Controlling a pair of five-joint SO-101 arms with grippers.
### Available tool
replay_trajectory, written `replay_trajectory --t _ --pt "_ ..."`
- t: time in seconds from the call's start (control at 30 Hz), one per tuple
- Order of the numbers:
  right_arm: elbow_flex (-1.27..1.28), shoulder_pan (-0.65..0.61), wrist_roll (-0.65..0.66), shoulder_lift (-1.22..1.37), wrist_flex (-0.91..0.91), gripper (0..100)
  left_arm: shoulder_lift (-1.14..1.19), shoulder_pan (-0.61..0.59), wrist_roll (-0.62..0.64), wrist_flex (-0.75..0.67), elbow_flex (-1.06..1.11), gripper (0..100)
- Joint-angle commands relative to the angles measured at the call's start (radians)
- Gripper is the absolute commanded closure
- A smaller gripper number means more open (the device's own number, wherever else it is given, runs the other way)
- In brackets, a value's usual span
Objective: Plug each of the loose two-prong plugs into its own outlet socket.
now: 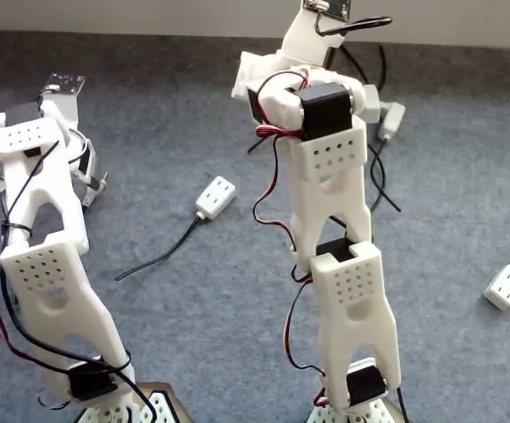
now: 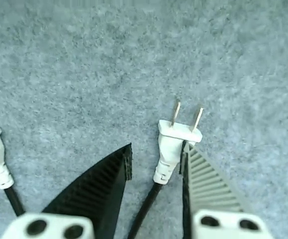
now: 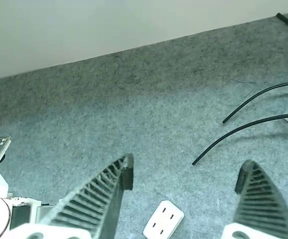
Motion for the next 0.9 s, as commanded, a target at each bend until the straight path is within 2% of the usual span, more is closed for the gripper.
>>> replay_trajectory --t 0.0,0.5,0.7,0.87 --pt "-0.111 0.008 0.014 -0.054 0.012 67.4 -0.047 0.013 0.0 0.012 0.039 83" --pt "-0.113 0.012 0.014 -0.054 0.012 67.4 -0.047 0.13 0.005 -0.071 0.087 83" --pt "-0.113 0.012 0.014 -0.056 0.012 67.4 -0.047 0.151 0.006 -0.066 0.088 93" --pt "-0.113 0.012 0.014 -0.056 0.012 67.4 -0.047 0.119 0.003 -0.064 0.088 92"
